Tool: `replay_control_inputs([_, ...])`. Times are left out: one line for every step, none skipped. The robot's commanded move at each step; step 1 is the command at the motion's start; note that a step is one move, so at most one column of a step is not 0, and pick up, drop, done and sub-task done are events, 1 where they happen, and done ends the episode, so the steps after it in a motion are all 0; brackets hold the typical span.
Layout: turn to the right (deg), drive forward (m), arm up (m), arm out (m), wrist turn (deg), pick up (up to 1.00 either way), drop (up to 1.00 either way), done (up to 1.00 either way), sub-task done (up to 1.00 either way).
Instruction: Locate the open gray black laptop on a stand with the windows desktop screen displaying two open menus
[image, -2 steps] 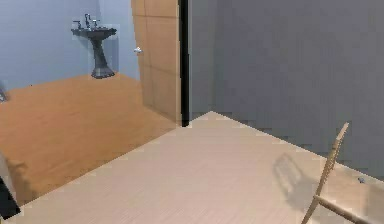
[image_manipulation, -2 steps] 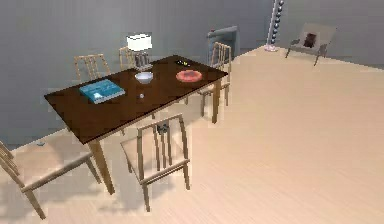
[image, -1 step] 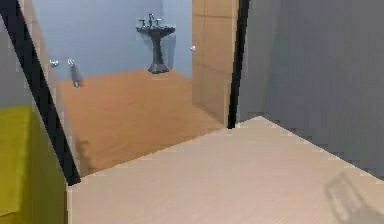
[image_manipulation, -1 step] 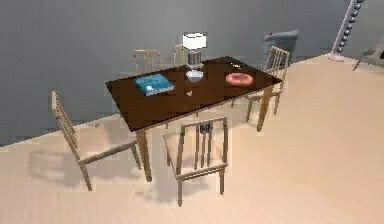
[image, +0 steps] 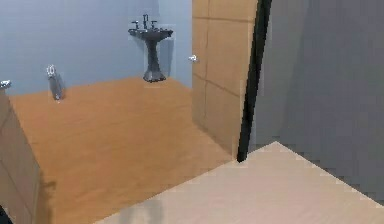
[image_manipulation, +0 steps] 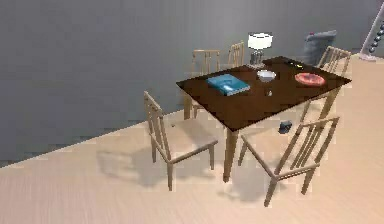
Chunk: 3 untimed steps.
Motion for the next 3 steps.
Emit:
replay_control_inputs([-24.0,0.0,0.0,0.0,0.0,0.0,0.0,0.0,0.0])
replay_control_inputs([0.0,1.0,0.0,0.0,0.0,0.0,0.0,0.0,0.0])
replay_control_inputs([-3.0,0.0,0.0,0.0,0.0,0.0,0.0,0.0,0.0])
